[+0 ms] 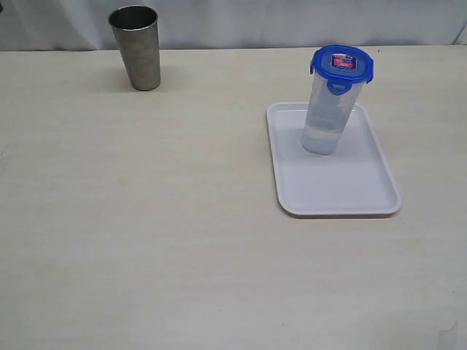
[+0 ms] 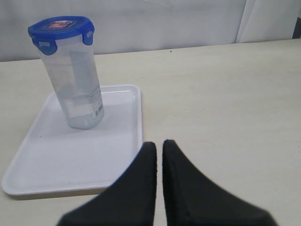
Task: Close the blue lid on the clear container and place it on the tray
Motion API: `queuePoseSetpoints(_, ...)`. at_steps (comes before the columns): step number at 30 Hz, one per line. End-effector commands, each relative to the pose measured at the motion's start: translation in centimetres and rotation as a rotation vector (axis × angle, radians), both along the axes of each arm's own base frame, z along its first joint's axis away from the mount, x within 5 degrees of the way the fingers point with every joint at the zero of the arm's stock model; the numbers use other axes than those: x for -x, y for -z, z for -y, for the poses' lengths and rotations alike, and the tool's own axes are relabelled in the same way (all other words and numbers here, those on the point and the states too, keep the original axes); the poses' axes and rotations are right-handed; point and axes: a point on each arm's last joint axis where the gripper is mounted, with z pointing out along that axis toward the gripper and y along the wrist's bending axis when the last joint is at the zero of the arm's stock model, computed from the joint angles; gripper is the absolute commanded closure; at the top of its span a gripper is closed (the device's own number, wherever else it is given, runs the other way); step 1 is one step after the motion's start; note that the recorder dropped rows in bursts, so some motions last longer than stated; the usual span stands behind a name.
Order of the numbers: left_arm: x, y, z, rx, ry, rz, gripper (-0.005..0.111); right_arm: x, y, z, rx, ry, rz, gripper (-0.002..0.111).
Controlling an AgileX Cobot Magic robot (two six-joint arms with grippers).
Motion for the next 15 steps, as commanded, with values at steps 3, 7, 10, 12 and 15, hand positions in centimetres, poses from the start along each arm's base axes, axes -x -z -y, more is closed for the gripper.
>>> queuePoseSetpoints(3, 1.50, 0.05, -0.72, 0.037, 0.000, 0.039, 0.002, 0.02, -0.01, 0.02, 0.008, 0.002, 0.006, 0.104)
queuePoseSetpoints(7, 1.54, 0.04, -0.66, 0.028, 0.006, 0.047, 0.002, 0.02, -0.01, 0.02, 0.008, 0.002, 0.006, 0.104)
queuePoseSetpoints(10, 1.54, 0.04, -0.66, 0.026, 0.006, 0.048, 0.002, 0.02, -0.01, 0.02, 0.008, 0.002, 0.006, 0.104)
queuePoseSetpoints(12, 1.54, 0.04, -0.66, 0.026, 0.006, 0.048, 0.002, 0.02, -0.01, 0.02, 0.008, 0.002, 0.006, 0.104)
queuePoseSetpoints(15, 1.58, 0.05, -0.59, 0.026, 0.013, 0.047, 0.002, 0.02, -0.01, 0.02, 0.008, 0.002, 0.006, 0.104)
